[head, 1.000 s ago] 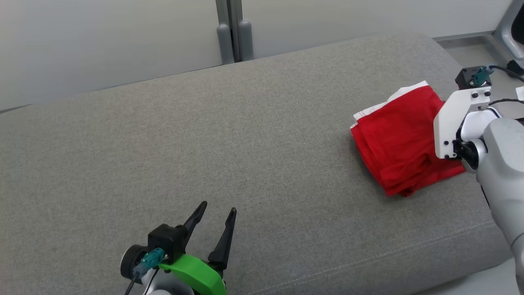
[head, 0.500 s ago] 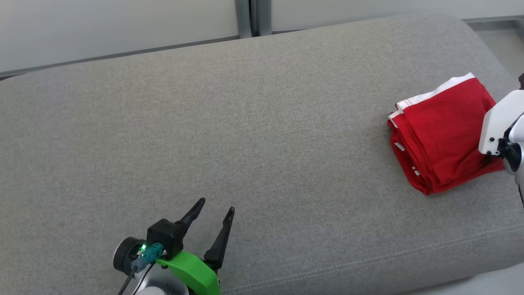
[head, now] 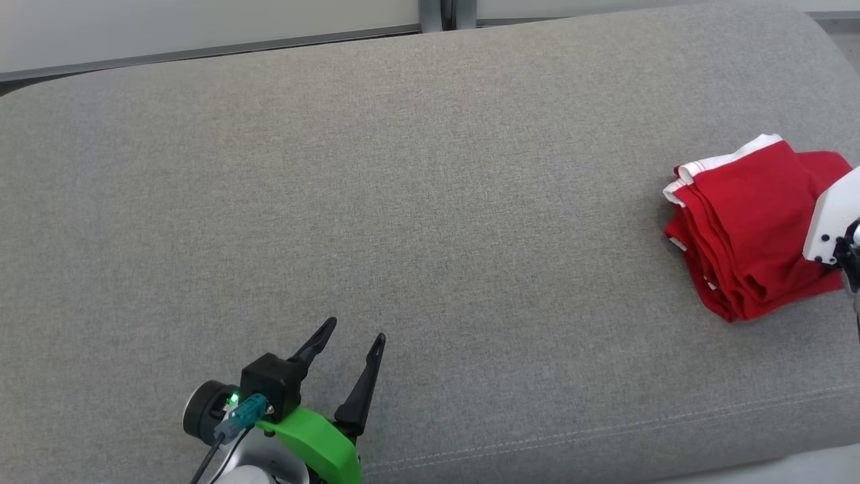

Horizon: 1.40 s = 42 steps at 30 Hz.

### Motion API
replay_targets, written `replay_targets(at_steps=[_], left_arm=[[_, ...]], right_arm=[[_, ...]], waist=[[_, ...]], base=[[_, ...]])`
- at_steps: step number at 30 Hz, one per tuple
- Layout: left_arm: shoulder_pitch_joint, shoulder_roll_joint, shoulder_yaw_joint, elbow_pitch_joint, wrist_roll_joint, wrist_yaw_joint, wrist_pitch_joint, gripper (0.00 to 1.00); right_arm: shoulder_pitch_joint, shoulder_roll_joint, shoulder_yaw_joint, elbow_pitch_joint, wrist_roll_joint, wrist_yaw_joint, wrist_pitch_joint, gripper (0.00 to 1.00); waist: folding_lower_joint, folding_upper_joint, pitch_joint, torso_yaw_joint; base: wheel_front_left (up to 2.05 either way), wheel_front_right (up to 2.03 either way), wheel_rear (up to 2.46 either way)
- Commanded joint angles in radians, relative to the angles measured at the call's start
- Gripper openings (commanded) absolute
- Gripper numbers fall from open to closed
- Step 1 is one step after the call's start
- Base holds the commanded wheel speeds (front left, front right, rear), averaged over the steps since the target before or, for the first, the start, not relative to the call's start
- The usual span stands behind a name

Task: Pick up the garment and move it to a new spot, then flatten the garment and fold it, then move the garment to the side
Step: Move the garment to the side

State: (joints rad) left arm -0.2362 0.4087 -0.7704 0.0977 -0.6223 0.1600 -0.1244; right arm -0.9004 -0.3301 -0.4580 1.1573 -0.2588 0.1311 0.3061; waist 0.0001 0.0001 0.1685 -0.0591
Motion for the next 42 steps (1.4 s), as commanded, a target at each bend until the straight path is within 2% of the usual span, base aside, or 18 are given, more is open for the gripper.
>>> replay_targets(at_steps=[1,6,10,18,26,30,36,39,42], left_arm=[[-0.015,0.001,0.002,-0.002,0.009,0.003,-0.005,1.0],[-0.019,-0.003,0.006,0.013,0.023,0.016,-0.035,1.0],[-0.012,-0.009,0.023,0.027,0.037,0.052,-0.07,1.0],[0.033,-0.03,0.089,0.059,0.021,0.137,-0.113,1.0],[0.066,-0.034,0.162,0.08,-0.02,0.189,-0.125,1.0],[0.076,-0.025,0.187,0.095,-0.037,0.19,-0.128,1.0],[0.086,-0.01,0.198,0.122,-0.05,0.188,-0.12,1.0],[0.089,0.004,0.198,0.125,-0.045,0.169,-0.124,1.0],[0.101,0.011,0.207,0.118,-0.05,0.133,-0.133,1.0]], right_arm=[[0.019,0.007,-0.016,-0.013,-0.02,-0.001,0.001,1.0],[0.047,0.06,-0.098,-0.068,-0.079,-0.001,-0.055,1.0],[0.069,0.09,-0.09,-0.087,-0.094,-0.001,-0.17,1.0],[0.106,0.129,0.037,-0.038,-0.022,-0.001,-0.463,1.0],[0.15,0.159,0.186,-0.044,0.078,-0.001,-0.566,1.0],[0.201,0.175,0.265,-0.094,0.159,-0.001,-0.572,1.0],[0.328,0.177,0.367,-0.243,0.279,-0.001,-0.572,1.0],[0.393,0.178,0.406,-0.314,0.323,-0.001,-0.572,1.0],[0.459,0.188,0.431,-0.386,0.364,-0.001,-0.568,1.0]], waist=[[-0.0001,-0.0001,-0.008,-0.002],[-0.0001,-0.0001,-0.045,-0.005],[-0.0001,-0.0001,-0.088,-0.008],[-0.0001,-0.0001,-0.182,0.002],[-0.0001,-0.0001,-0.236,0.031],[-0.0001,-0.0001,-0.259,0.056],[-0.0001,-0.0001,-0.296,0.103],[-0.0001,-0.0001,-0.309,0.121],[-0.0001,-0.0001,-0.32,0.135]], base=[[0.0,0.0,0.0],[0.0,0.0,0.0],[0.0,0.0,0.0],[0.0,0.0,0.0],[0.0,0.0,0.0],[0.0,0.0,0.0],[0.0,0.0,0.0],[0.0,0.0,0.0],[0.0,0.0,0.0]])
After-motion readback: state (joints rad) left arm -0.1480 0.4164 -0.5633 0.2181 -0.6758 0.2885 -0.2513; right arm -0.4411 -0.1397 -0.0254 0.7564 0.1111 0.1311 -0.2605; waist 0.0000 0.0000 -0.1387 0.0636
